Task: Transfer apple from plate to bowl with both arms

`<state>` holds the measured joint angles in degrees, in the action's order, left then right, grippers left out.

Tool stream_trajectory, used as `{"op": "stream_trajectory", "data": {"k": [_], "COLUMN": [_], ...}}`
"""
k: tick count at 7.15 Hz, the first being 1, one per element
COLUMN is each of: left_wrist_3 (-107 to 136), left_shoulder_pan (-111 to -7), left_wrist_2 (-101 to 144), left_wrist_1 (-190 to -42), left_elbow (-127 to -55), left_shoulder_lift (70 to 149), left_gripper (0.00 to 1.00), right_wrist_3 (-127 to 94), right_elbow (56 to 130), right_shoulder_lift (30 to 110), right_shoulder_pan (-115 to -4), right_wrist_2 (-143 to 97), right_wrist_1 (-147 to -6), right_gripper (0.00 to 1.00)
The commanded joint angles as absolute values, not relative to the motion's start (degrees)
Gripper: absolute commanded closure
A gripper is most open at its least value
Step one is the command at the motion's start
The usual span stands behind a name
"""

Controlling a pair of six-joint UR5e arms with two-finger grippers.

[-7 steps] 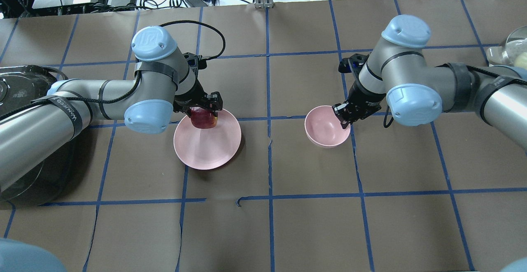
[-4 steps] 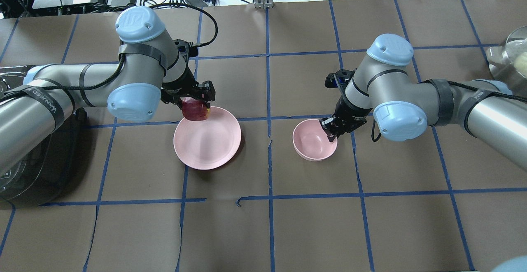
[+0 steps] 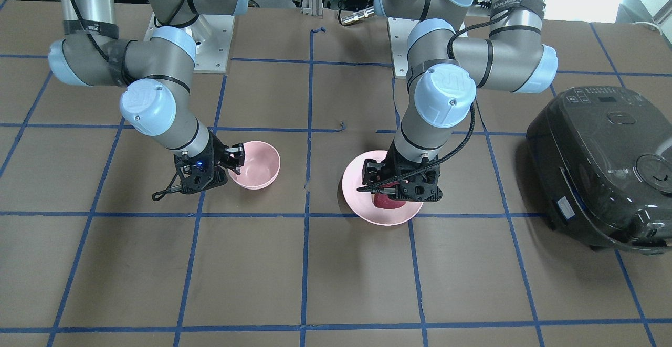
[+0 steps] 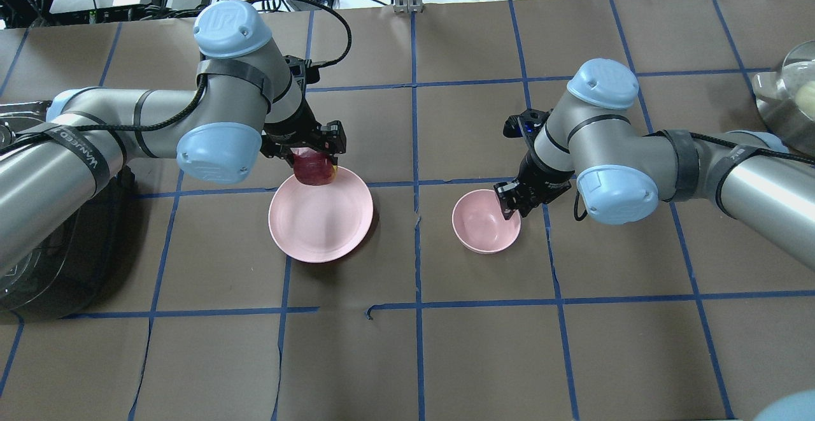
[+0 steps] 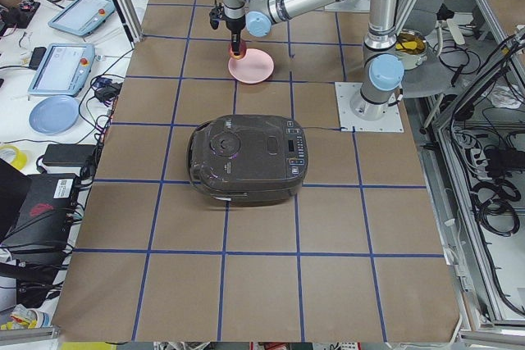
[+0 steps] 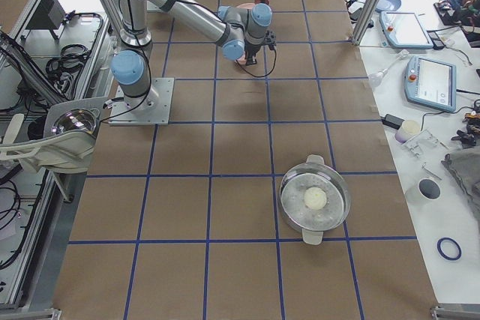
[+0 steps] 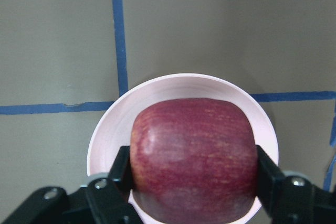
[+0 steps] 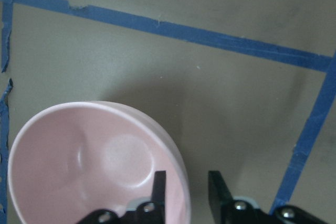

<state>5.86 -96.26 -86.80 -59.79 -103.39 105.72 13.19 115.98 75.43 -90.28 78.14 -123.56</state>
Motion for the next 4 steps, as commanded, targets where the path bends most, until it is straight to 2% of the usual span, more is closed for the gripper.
{"op": "stream_trajectory", "data": {"k": [1, 2, 4], "left_wrist_3": [10.4, 11.9, 21.7], "left_shoulder_pan": [-98.7, -102.4, -108.8], "left_wrist_2": [-86.2, -86.4, -85.4], "left_wrist_1": [-59.5, -59.5, -59.1], "left_elbow": [-103.0, -102.4, -100.3], "left_shoulder_lift": [105.8, 105.9, 106.3], "left_gripper": [1.00, 1.00, 1.00], "right_wrist_3": [11.4, 11.3, 11.3], "right_elbow": [112.7, 108.1, 93.8], "right_shoulder_lift": [77.6, 79.1, 81.0], "right_shoulder_pan": [-89.5, -88.1, -83.2], "right_wrist_2": [80.7, 83.4, 83.5], "right_wrist_1": [-120.7, -113.6, -95.7], "right_gripper": [0.00, 0.00, 0.00]}}
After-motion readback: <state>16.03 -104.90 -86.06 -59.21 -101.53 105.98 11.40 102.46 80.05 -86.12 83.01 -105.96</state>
